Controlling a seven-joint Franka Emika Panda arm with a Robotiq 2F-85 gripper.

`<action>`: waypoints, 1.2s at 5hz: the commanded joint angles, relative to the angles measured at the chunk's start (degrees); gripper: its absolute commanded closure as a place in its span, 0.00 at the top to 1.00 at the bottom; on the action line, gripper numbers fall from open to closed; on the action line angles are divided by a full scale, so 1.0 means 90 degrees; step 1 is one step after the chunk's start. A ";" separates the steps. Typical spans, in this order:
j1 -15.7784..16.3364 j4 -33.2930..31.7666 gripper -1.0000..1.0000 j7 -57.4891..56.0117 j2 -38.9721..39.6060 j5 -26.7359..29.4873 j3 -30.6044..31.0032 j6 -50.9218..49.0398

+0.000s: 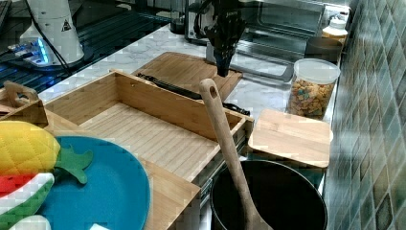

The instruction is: Close the drawer.

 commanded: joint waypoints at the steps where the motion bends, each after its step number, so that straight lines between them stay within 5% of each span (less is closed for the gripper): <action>1: -0.0292 -0.0664 0.00 -0.0555 -0.0367 -0.0007 -0.0390 0.0208; 3: -0.0640 -0.0725 0.00 -0.1172 -0.0225 0.0104 -0.0454 0.0752; 6: -0.1158 -0.0137 0.00 -0.1753 -0.0020 -0.0560 -0.1163 0.0438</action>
